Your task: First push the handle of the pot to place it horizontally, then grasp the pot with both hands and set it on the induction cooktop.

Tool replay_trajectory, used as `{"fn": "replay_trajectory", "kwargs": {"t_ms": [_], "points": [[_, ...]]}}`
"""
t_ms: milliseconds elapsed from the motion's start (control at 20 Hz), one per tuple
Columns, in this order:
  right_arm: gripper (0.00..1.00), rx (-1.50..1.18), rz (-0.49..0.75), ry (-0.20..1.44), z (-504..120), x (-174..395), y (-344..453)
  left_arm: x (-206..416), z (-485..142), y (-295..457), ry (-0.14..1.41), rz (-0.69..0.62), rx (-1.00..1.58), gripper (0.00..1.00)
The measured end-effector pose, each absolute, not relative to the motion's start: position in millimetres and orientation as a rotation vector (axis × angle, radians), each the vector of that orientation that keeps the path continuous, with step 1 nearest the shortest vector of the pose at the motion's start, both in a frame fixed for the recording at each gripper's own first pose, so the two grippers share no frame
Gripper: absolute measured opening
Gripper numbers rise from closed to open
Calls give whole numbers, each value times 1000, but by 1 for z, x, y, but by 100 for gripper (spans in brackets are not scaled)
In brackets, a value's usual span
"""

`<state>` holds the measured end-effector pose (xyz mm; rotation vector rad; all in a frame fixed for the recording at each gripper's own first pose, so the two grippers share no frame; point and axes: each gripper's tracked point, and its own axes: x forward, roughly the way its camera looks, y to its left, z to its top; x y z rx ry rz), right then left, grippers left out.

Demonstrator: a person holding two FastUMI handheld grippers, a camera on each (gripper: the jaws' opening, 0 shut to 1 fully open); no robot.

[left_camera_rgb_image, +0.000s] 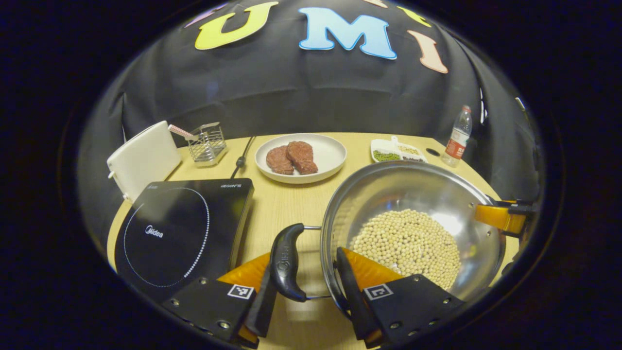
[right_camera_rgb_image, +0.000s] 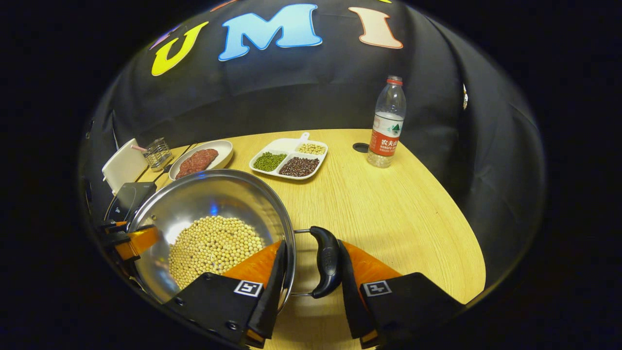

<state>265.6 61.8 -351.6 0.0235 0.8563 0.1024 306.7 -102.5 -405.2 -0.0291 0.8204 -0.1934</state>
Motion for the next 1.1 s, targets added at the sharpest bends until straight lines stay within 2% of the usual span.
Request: {"fn": "replay_trajectory", "kwargs": {"t_ms": [50,100,150,200,300,350,450,650,700,750,850,900,1050,1100], "points": [[56,34,102,861,-348,264,62,311,-405,-103,820,-191,-43,64],[49,36,98,863,-349,265,63,311,-404,-103,818,-193,-58,63],[50,26,92,867,-348,263,61,312,-403,-104,817,-196,-65,60],[47,15,87,871,-347,260,61,313,-403,-103,820,-202,-58,62],[50,17,79,876,-341,255,61,313,-401,-103,821,-210,-57,55],[51,17,79,877,-337,253,61,313,-398,-102,817,-214,-62,60],[47,15,78,871,-325,249,62,307,-384,-99,805,-217,-66,58],[47,26,70,869,-302,242,71,306,-364,-86,795,-224,-69,58],[50,28,70,864,-298,241,75,306,-358,-81,790,-225,-70,58],[47,33,70,859,-294,240,80,305,-352,-75,783,-225,-67,58],[47,37,70,848,-286,238,91,306,-343,-63,770,-225,-64,58],[50,40,70,844,-283,238,96,306,-339,-57,768,-226,-60,58],[50,50,78,830,-275,236,117,309,-330,-33,752,-219,-58,58],[47,52,81,826,-272,236,124,310,-328,-24,747,-218,-56,58]]}}
